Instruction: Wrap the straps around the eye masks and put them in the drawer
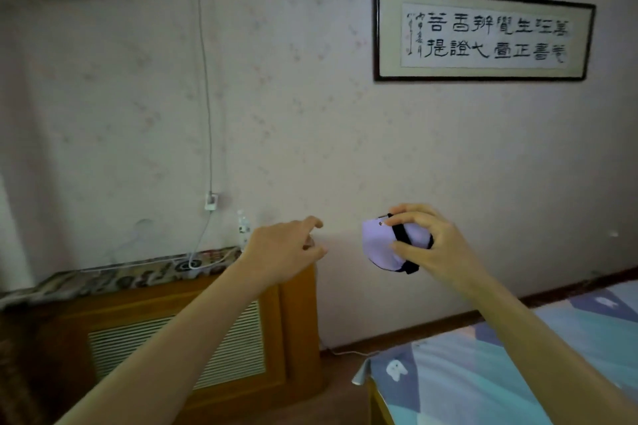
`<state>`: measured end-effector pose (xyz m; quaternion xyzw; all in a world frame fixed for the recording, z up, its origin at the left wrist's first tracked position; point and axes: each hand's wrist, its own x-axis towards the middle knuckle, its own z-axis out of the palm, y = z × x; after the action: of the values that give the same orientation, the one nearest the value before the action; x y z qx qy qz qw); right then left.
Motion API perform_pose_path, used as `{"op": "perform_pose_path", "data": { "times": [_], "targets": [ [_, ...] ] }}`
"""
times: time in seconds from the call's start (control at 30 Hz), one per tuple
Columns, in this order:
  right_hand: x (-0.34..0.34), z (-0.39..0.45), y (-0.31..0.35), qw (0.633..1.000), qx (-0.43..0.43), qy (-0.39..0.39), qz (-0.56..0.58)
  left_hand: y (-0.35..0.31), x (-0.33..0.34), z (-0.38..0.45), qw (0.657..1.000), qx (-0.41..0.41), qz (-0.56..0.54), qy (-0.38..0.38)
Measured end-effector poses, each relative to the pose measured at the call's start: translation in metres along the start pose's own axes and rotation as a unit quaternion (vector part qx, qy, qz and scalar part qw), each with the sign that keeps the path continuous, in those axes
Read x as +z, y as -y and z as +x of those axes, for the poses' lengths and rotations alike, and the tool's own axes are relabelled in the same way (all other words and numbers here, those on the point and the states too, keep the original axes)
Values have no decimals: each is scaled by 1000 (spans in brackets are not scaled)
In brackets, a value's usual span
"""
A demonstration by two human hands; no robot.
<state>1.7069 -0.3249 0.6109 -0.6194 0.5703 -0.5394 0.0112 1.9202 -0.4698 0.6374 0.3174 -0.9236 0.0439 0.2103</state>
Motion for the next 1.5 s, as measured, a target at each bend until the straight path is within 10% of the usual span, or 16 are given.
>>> {"op": "perform_pose_path", "data": {
  "times": [0.83, 1.5],
  "targets": [
    [244, 424, -306, 998, 50, -35, 14, 335, 210, 435, 987, 133, 92, -10],
    [19, 546, -559, 942, 155, -139, -262, 180, 397, 823, 920, 388, -31, -37]
  ]
}}
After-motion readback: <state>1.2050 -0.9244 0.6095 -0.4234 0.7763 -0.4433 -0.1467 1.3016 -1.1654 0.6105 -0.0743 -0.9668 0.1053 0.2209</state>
